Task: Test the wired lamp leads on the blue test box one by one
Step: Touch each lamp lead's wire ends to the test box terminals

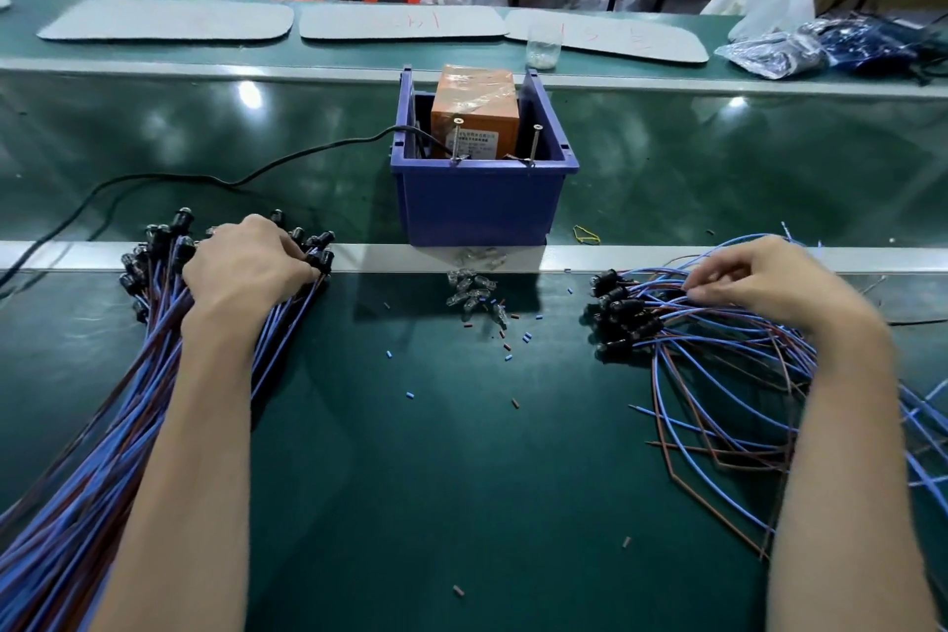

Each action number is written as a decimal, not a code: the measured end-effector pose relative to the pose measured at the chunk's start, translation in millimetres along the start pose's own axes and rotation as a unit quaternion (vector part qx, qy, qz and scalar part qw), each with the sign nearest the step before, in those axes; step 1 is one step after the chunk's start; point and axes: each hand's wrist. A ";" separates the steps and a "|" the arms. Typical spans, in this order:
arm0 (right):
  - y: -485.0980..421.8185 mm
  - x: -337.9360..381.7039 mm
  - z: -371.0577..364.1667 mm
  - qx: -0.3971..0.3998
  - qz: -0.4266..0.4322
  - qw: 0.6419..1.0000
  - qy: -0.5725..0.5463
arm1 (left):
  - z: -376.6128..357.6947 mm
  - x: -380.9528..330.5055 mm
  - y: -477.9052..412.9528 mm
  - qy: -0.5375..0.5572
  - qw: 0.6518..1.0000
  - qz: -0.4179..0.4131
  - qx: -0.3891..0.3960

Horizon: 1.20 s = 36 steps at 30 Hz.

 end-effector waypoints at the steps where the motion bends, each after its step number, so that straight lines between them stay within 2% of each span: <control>1: -2.0 0.6 -1.3 -0.017 0.006 1.000 0.002 | 0.6 -0.2 0.4 0.007 1.000 -0.007 0.004; 4: -2.4 11.0 0.8 -0.097 0.038 0.994 -0.031 | 5.0 -0.9 1.9 0.045 0.998 -0.038 0.004; 7: 1.2 38.1 -2.8 -0.102 0.104 0.974 -0.176 | 12.0 -8.5 6.6 0.100 0.988 -0.119 0.010; 9: 6.6 66.4 -9.3 -0.069 0.154 0.948 -0.268 | 16.6 -19.4 14.5 0.158 0.969 -0.188 0.026; 12: 12.6 110.1 -30.0 0.035 0.198 0.931 -0.304 | 22.8 -41.5 35.6 0.289 0.914 -0.279 0.053; 15: 16.1 142.6 -61.9 0.123 0.198 0.901 -0.365 | 18.1 -61.7 56.8 0.319 0.872 -0.362 0.078; 17: 16.6 155.3 -78.0 0.122 0.182 0.870 -0.441 | 9.5 -70.7 65.8 0.326 0.859 -0.388 0.069; 20: 14.7 158.5 -88.2 0.102 0.135 0.837 -0.521 | 1.9 -73.5 65.8 0.345 0.856 -0.380 0.051; 23: 14.0 157.7 -92.2 0.082 0.133 0.839 -0.521 | 3.2 -67.4 58.4 0.335 0.860 -0.371 0.100; 25: 15.2 161.8 -92.5 0.059 0.135 0.833 -0.534 | 4.8 -60.1 50.8 0.299 0.870 -0.362 0.154; 27: 16.2 166.8 -90.8 0.032 0.128 0.813 -0.567 | 5.1 -51.0 43.6 0.203 0.882 -0.344 0.250; 30: 13.4 169.6 -86.2 -0.055 0.120 0.791 -0.598 | 0.7 -36.5 38.4 0.127 0.854 -0.253 0.436; 32: 10.3 167.9 -83.2 -0.105 0.092 0.766 -0.628 | -1.4 -29.8 35.1 0.114 0.845 -0.201 0.482; 36: 3.6 160.9 -74.2 -0.143 0.016 0.702 -0.697 | 2.5 -17.0 28.1 0.043 0.844 -0.177 0.505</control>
Point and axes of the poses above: each hand's wrist, its own y-axis away from the middle knuckle, its own z-axis out of the back of the hand, x = y × z, and after that the axes turned 4 degrees about y, right-handed
